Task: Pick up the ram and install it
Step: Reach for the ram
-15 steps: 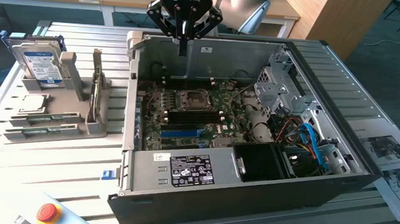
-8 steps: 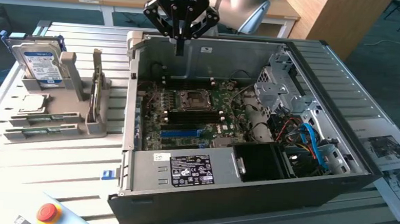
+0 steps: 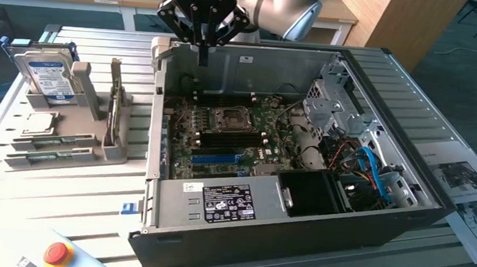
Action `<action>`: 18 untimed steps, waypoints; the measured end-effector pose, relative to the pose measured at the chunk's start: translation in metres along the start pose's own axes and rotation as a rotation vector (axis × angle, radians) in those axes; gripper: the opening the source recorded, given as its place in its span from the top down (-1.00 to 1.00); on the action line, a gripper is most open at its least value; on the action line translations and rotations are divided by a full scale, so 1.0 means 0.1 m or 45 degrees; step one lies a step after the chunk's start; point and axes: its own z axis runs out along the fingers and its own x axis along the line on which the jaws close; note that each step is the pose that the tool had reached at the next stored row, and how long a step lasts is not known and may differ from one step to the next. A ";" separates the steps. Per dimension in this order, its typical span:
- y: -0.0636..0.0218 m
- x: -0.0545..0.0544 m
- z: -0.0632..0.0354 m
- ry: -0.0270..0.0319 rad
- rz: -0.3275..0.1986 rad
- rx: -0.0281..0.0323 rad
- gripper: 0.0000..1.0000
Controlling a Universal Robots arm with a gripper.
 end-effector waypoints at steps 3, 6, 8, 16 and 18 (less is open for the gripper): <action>-0.006 0.08 -0.001 0.0013 0.000 0.0002 0.80; -0.012 0.16 -0.002 0.0025 0.000 0.0002 0.80; -0.015 0.21 -0.002 0.0034 0.000 0.0003 0.80; -0.031 0.44 -0.004 0.0066 0.000 0.0005 0.80; -0.035 0.49 -0.005 0.0074 0.000 0.0006 0.80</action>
